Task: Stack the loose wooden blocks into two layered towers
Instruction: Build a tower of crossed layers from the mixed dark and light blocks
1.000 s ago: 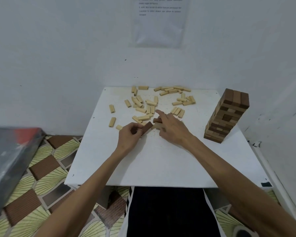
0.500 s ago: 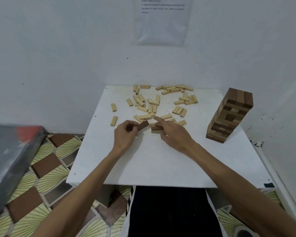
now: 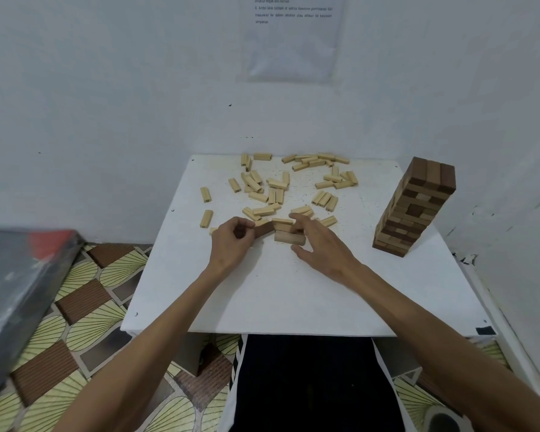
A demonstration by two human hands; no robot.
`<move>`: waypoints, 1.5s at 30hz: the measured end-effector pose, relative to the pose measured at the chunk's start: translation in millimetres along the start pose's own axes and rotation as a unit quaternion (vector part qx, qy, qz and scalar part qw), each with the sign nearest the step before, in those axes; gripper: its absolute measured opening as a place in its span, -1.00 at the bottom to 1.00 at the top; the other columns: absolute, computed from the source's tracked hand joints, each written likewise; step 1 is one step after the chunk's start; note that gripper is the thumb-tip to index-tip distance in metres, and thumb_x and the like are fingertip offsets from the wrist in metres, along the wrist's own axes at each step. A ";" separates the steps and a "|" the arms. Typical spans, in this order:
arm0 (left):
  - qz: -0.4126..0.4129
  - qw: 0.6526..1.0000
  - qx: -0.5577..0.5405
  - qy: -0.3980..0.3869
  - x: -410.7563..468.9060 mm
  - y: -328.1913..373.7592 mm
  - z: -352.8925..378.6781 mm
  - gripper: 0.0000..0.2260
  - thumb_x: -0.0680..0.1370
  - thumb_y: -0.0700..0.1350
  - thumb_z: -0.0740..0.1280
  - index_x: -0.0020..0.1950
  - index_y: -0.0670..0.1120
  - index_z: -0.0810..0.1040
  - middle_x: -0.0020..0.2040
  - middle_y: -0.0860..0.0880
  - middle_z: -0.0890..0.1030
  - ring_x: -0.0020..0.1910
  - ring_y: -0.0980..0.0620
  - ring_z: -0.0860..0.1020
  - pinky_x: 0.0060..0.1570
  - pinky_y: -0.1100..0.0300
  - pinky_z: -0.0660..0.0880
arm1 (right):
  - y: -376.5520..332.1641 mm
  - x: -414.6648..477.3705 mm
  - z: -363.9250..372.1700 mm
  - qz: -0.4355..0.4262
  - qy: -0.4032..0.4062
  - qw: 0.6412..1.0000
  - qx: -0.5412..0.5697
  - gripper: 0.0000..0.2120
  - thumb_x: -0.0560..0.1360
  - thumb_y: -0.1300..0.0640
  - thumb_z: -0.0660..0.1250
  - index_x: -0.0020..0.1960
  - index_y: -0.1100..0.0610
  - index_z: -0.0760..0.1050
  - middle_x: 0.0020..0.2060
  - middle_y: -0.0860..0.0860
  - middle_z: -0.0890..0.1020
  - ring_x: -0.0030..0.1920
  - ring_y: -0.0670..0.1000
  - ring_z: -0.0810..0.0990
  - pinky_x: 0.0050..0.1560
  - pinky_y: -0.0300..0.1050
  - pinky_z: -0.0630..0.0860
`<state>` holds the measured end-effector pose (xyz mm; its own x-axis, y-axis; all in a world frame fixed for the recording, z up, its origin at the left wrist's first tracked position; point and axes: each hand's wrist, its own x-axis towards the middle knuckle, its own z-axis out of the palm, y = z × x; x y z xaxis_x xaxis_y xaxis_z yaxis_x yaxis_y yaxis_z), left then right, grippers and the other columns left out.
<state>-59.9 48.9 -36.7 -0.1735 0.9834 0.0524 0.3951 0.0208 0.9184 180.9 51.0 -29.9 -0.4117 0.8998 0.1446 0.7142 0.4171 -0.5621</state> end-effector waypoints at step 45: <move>0.089 0.898 0.354 -0.245 -18.5 24.3 1.9 -0.29 0.37 0.32 0.53 0.41 0.05 0.44 0.01 0.12 0.58 0.00 0.07 0.53 -0.01 0.07 0.53 | -5.9 -6.2 -9.5 0.049 -0.151 0.987 0.010 -0.22 0.48 -0.08 0.48 0.59 0.03 0.22 -0.04 -0.12 0.51 0.06 -0.08 0.48 0.06 -0.22 0.40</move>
<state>-45.4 31.5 -16.1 0.2993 0.9398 -0.1648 0.8816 -0.2064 0.4244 184.6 44.1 -19.7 -0.4928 0.8555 -0.1588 0.7493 0.3245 -0.5773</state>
